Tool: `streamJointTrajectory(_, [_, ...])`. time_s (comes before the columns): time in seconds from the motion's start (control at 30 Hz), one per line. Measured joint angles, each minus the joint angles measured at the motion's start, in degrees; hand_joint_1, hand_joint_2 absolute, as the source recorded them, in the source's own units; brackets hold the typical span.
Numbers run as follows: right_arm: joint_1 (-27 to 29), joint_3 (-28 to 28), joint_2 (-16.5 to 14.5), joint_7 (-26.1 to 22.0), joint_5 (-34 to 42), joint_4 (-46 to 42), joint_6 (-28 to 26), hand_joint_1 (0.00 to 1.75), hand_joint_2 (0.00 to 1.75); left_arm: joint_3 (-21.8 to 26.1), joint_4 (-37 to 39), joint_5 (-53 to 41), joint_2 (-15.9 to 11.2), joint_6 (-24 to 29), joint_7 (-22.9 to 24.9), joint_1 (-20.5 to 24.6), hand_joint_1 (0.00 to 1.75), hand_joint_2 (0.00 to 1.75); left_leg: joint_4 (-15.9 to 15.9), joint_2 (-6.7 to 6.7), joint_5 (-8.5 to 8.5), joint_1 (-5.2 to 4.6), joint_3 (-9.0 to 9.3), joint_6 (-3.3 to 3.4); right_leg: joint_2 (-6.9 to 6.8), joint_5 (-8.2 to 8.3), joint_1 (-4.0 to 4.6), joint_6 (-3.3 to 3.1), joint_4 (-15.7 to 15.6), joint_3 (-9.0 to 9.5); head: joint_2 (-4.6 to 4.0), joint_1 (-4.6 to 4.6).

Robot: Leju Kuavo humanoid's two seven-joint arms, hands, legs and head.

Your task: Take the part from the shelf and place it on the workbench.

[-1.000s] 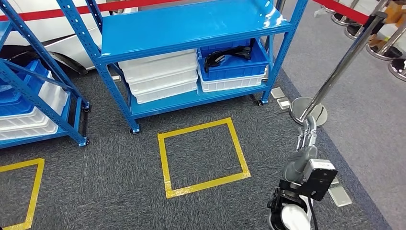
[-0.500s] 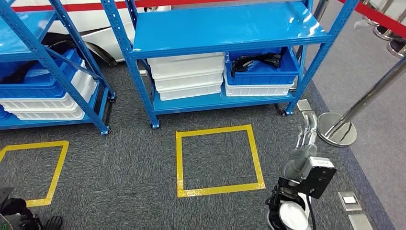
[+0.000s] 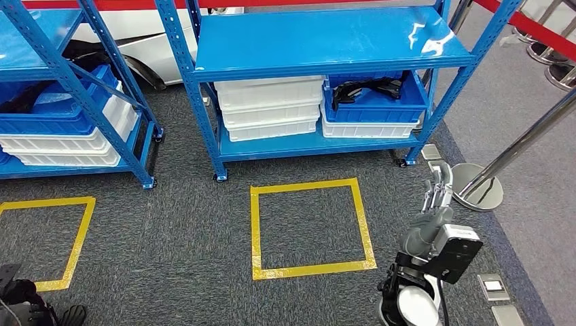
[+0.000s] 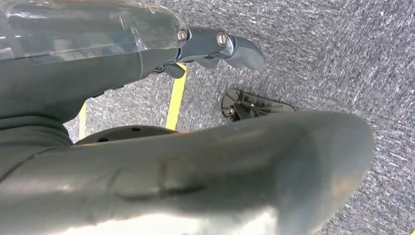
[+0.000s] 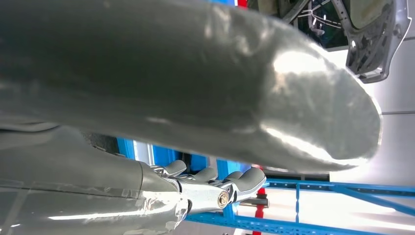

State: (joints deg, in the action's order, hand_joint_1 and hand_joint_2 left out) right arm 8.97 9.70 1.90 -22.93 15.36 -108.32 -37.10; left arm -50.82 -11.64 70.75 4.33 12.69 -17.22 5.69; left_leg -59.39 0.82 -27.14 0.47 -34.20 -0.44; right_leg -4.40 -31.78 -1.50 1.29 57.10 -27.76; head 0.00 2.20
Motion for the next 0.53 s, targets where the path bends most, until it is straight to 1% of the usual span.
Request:
streamJointTrajectory(0.33, [0.19, 0.00, 0.17, -0.86, 1.05, 0.00, -2.39, 0.00, 0.00, 0.00, -0.29, 0.65, 0.45, 0.27, -0.73, -0.06, 0.00, 0.00, 0.05, 0.01, 0.06, 0.16, 0.29, -0.09, 0.02, -0.01, 0.37, 0.00, 0.14, 0.14, 0.00, -0.02])
streamJointTrajectory(0.47, [0.67, 0.00, 0.21, -1.07, 0.86, -0.01, -2.53, 0.00, 0.00, 0.00, -0.29, 0.67, 0.45, -0.72, -0.09, -0.06, 0.00, 1.75, 0.11, 0.01, 0.08, 0.21, 0.33, -0.13, 0.02, -0.03, 0.42, -0.03, 0.17, 0.13, 0.00, -0.01])
streamJointTrajectory(0.53, [0.88, -0.01, 0.20, -0.88, 0.26, -0.03, -2.55, 0.00, 0.00, 0.00, -0.29, 0.67, 0.45, -0.90, 0.12, -0.06, 0.00, 1.75, 0.13, 0.01, 0.09, 0.22, 0.34, -0.14, 0.02, -0.04, 0.43, -0.04, 0.17, 0.13, 0.00, -0.01])
